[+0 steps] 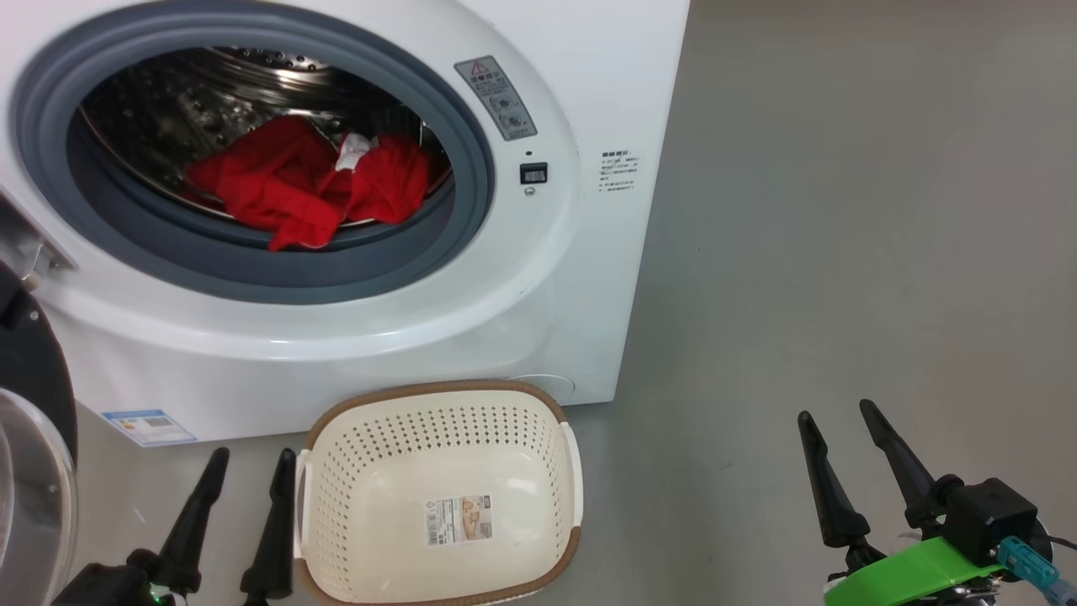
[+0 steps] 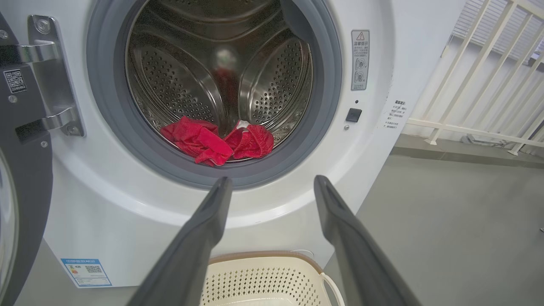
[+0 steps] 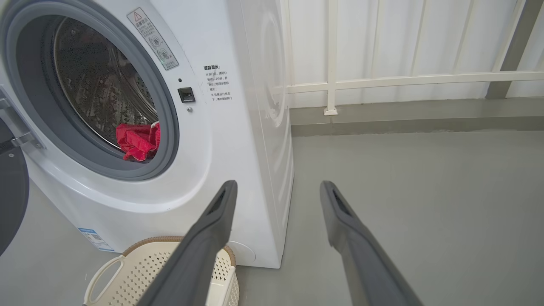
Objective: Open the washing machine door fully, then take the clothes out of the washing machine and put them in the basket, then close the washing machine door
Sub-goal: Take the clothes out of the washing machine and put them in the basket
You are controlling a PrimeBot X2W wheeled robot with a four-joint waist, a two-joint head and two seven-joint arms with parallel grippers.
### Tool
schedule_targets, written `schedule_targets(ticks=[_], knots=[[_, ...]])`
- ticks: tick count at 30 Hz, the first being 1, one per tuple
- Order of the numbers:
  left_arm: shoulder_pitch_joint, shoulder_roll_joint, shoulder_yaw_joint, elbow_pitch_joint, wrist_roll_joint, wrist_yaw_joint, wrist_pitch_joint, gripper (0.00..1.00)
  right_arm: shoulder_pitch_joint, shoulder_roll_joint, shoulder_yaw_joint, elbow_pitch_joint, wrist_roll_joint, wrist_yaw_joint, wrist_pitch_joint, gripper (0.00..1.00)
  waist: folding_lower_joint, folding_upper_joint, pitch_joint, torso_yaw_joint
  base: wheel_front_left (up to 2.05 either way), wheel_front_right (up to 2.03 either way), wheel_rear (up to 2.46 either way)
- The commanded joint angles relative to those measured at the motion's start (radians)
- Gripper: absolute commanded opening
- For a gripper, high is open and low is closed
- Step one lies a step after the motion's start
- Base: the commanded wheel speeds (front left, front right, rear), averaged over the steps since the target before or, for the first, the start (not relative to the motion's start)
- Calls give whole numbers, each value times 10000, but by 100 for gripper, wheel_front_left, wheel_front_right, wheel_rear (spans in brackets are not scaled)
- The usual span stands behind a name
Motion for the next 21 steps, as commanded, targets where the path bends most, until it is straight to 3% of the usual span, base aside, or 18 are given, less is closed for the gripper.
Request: schedule_targets(ticks=[1, 11, 17, 21], knots=[[-400, 131, 422, -217, 37, 17, -53, 100, -261, -66, 223, -236, -85, 48, -92, 100, 0, 0, 37, -5, 0, 0, 0], [-1434, -10, 694, 484, 519, 17, -53, 100, -532, 31, 180, -335, -144, 48, -92, 100, 0, 0, 732, -63, 0, 0, 0], [-3216, 41, 358, 1569, 847, 17, -53, 100, -866, 130, 233, -407, -212, 48, -92, 100, 0, 0, 1538, -118, 0, 0, 0], [-5129, 77, 192, 3099, 1286, 44, -53, 100, -1267, 194, 323, -451, -264, 48, -92, 100, 0, 0, 2288, -189, 0, 0, 0]])
